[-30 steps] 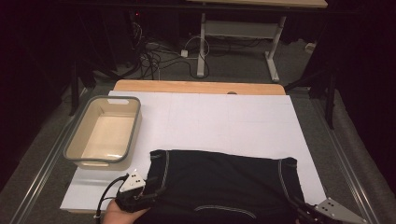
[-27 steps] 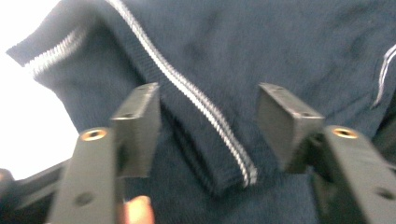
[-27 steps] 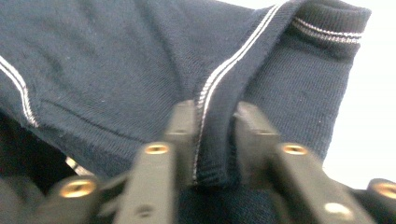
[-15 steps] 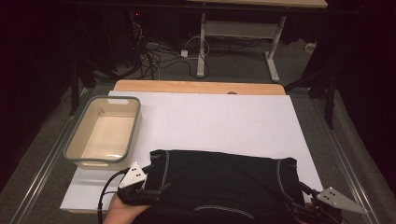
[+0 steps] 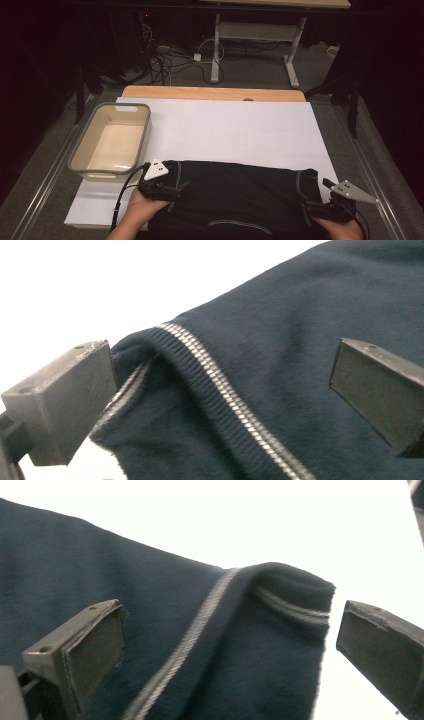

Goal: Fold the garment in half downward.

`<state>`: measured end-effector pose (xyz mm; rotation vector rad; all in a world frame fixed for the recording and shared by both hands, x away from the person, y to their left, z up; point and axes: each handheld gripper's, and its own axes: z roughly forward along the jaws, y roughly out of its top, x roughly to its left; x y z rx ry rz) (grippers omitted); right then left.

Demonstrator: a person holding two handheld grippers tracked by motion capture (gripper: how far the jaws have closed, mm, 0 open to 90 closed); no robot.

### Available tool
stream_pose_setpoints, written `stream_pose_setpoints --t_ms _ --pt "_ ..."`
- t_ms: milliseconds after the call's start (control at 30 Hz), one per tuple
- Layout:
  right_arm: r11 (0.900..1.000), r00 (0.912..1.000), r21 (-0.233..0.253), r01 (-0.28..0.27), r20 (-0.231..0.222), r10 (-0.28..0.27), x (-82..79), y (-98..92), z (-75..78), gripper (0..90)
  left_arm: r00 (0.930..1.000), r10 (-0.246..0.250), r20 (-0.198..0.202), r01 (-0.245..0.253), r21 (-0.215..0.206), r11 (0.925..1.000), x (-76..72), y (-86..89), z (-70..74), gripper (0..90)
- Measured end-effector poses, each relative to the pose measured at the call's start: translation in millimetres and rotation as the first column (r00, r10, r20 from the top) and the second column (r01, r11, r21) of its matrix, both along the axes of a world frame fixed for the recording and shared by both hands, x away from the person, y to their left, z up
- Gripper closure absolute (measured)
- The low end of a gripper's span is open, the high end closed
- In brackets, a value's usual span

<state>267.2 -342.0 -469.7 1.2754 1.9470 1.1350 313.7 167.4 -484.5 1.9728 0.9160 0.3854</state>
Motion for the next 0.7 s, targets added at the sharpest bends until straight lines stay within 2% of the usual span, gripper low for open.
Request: stream_pose_setpoints --t_ms 33,100,300,433,600,700 --pt "1.0 0.9999 -0.004 0.01 -0.007 -0.01 3.6 -1.2 0.0 0.3 0.9999 0.004 -0.015 -0.005 -0.026 0.9996 0.5 1.0 -2.1 0.0" --pt "1.0 0.9996 -0.008 0.023 -0.019 -0.023 11.1 -3.6 0.1 0.3 0.9995 -0.006 -0.032 0.006 -0.009 0.9999 1.2 -1.3 -5.1 0.0" --pt "0.999 0.9965 -0.021 0.048 -0.067 -0.049 36.2 -7.7 -2.7 0.3 0.9998 -0.015 -0.01 0.016 0.011 0.9998 -1.1 -3.5 -5.8 0.0" --pt "0.995 0.9885 -0.027 0.091 -0.119 -0.093 50.7 -8.8 -4.8 0.3 0.9998 -0.015 -0.014 0.015 0.007 0.9999 -0.7 -3.5 -6.1 0.0" --pt "0.996 0.9805 -0.05 0.077 -0.177 -0.085 62.4 -4.7 -6.2 0.3 0.9997 -0.02 -0.011 0.02 0.006 0.9998 -1.1 -2.9 -6.0 0.0" --pt "0.995 0.9732 -0.073 0.065 -0.216 -0.079 65.0 -2.0 -8.6 5.3 0.9998 -0.017 -0.008 0.017 0.003 0.9999 -1.4 -2.5 -6.1 0.0"
